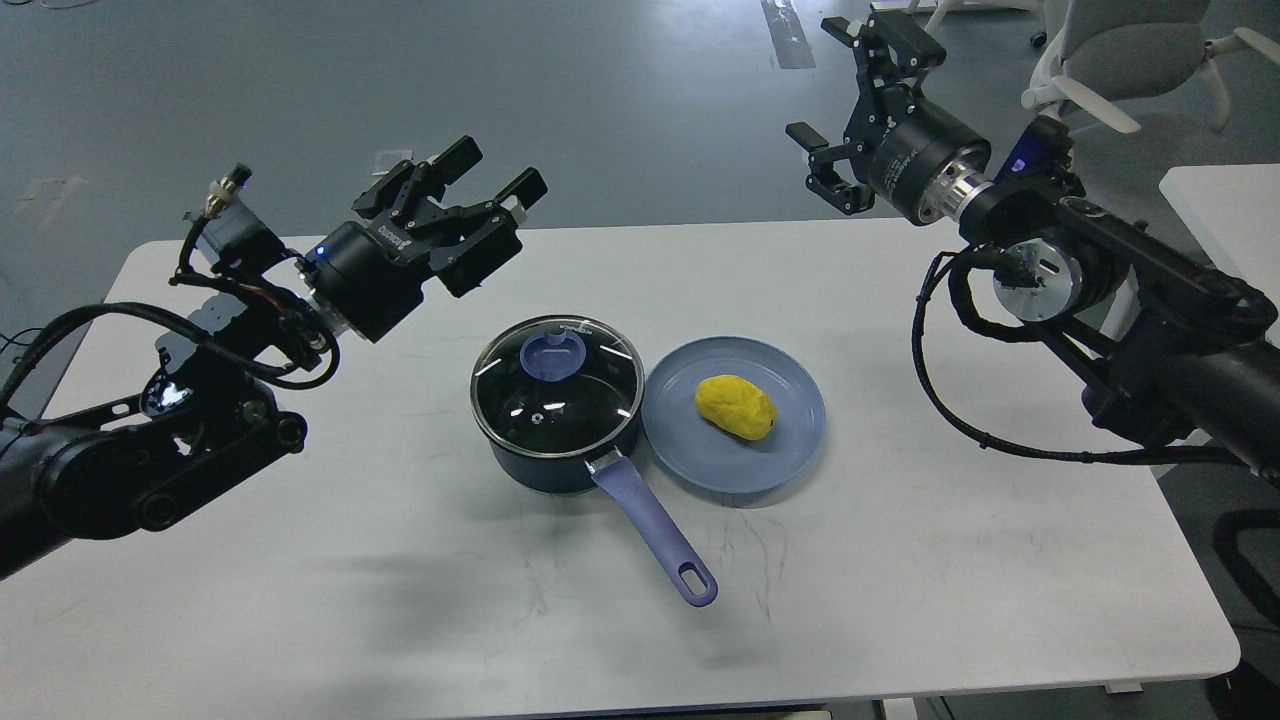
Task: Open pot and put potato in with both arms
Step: 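Move the left gripper over the pot and grasp the lid's blue knob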
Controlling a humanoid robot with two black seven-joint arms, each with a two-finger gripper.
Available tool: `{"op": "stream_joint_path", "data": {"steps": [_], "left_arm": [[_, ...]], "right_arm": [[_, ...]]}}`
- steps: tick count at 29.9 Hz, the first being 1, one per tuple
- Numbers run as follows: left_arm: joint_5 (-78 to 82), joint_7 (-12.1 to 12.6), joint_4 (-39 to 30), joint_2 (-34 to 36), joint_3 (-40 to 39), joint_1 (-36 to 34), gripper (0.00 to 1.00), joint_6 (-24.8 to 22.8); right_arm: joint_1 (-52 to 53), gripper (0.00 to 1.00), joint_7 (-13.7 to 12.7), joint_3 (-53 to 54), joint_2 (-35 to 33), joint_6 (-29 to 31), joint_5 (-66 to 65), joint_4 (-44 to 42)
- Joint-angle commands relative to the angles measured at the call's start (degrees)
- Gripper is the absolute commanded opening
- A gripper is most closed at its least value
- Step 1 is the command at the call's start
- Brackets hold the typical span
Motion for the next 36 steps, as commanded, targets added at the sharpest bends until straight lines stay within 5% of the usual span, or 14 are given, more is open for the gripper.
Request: {"op": "stream_joint_path", "data": {"steps": [1, 16, 23, 36], "left_arm": [[1.38, 0.00, 0.75, 0.01, 0.38, -0.20, 0.99, -0.23], [17.55, 0.00, 5.85, -1.57, 5.48, -1.60, 0.98, 2.11], [25.98, 0.00, 14.19, -7.46, 8.90, -1.34, 0.98, 2.11], [23.62, 0.00, 16.31, -8.60, 10.49, -0.90, 0.98, 2.11]], "right_arm": [[-0.18, 1.00, -0.09, 0.05, -0.52, -0.53, 0.03, 0.08], [-0.71, 1.00, -0.09, 0.13, -0.70, -0.53, 0.03, -0.01], [-1.50, 1.00, -0.09, 0.22, -1.84, -0.53, 0.03, -0.10], [-2.91, 1.00, -0.70, 2.51, -3.25, -0.53, 0.11, -0.36]]}}
